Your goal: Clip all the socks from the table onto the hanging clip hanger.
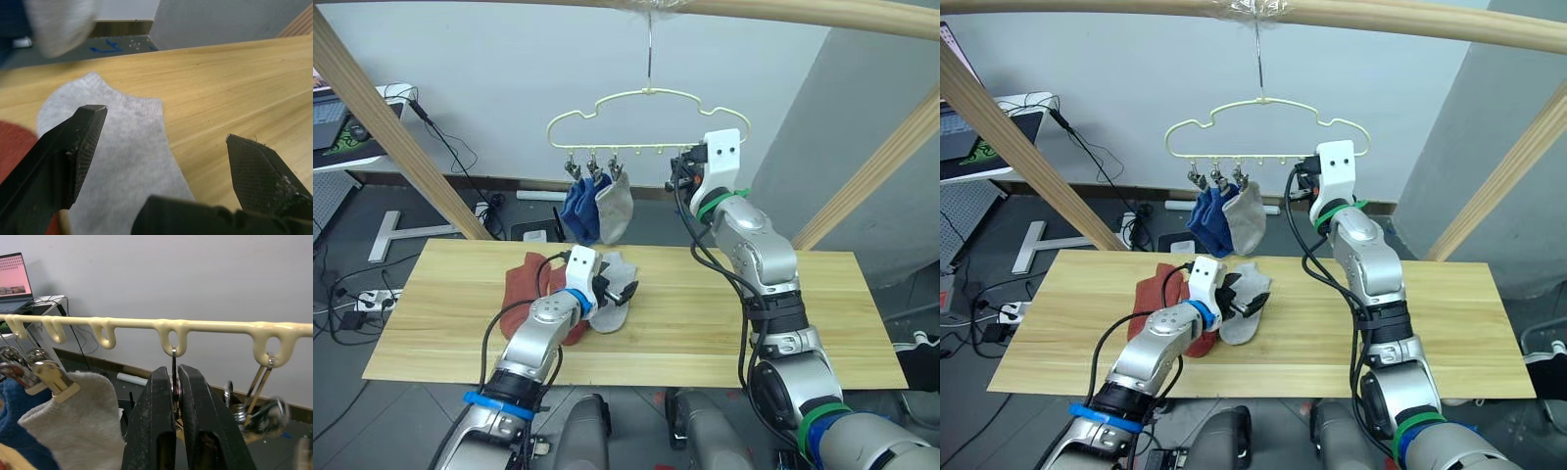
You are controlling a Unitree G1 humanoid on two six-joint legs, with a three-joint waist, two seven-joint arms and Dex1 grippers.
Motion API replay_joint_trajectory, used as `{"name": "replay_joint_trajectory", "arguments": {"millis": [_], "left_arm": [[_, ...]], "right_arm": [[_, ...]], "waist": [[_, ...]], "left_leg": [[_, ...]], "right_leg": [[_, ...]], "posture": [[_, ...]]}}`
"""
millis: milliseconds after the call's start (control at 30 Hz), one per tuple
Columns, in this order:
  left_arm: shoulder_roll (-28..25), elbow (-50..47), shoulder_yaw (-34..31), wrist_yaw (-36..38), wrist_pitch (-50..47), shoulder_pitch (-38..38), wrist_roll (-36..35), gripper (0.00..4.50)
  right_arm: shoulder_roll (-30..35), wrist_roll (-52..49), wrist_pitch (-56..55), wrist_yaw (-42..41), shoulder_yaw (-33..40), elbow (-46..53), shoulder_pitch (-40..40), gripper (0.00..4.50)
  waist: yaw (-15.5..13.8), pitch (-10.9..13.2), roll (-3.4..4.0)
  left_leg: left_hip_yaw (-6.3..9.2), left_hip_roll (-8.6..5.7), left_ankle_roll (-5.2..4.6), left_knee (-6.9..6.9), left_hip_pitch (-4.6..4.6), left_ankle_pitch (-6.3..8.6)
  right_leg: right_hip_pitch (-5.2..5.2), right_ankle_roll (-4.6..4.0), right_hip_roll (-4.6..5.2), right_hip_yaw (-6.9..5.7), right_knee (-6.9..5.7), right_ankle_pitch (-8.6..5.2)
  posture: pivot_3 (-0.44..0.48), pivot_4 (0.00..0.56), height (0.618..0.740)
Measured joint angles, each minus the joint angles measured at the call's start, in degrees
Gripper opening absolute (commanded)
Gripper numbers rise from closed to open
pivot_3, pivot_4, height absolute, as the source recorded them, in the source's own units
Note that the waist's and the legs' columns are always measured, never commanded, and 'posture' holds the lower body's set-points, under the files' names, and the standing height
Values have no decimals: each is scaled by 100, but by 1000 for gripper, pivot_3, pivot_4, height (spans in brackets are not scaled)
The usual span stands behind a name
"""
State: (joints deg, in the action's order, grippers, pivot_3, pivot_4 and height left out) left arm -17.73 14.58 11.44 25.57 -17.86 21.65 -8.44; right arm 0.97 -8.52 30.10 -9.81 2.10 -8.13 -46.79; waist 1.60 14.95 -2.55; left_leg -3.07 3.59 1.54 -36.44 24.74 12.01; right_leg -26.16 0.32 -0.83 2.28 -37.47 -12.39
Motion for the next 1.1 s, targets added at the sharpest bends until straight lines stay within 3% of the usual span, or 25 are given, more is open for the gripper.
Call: {"name": "replay_joint_trajectory", "arguments": {"millis": [167,433,600,700,900,1100], "left_arm": [[106,1164,122,23,550,273,453,4500],[84,1746,172,434,832,554,776,2130],[89,1592,137,648,873,391,783,674],[156,1284,51,816,821,148,653,23],[394,440,-114,910,860,-318,302,23],[203,-1421,-211,985,1900,-566,342,23]], "right_arm": [[8,1,67,14,-2,87,23,7],[18,0,206,33,9,182,73,0],[17,-6,295,24,8,236,82,0],[54,-120,414,-34,22,281,84,0],[148,-879,1381,-209,521,442,-41,0],[484,-2023,3259,-85,1678,237,-740,0]], "waist": [[22,0,0],[31,0,0],[40,-1,0],[40,-1,0],[24,-1,0],[20,-11,9]], "left_leg": [[6,1,0,-7,-4,0],[4,2,0,-50,-5,0],[0,4,-1,-51,-7,0],[1,7,-1,-48,-6,0],[12,9,-2,-50,-2,0],[9,8,-3,-50,-1,-1]], "right_leg": [[-3,5,-3,0,-23,-3],[3,16,-2,-2,-50,-9],[4,18,1,1,-50,-8],[3,17,1,0,-50,-8],[4,17,4,3,-50,-8],[9,11,13,9,-47,-4]], "posture": [[-33,275,740],[-44,269,740],[-42,265,740],[-40,259,740],[-42,252,740],[-35,242,740]]}}
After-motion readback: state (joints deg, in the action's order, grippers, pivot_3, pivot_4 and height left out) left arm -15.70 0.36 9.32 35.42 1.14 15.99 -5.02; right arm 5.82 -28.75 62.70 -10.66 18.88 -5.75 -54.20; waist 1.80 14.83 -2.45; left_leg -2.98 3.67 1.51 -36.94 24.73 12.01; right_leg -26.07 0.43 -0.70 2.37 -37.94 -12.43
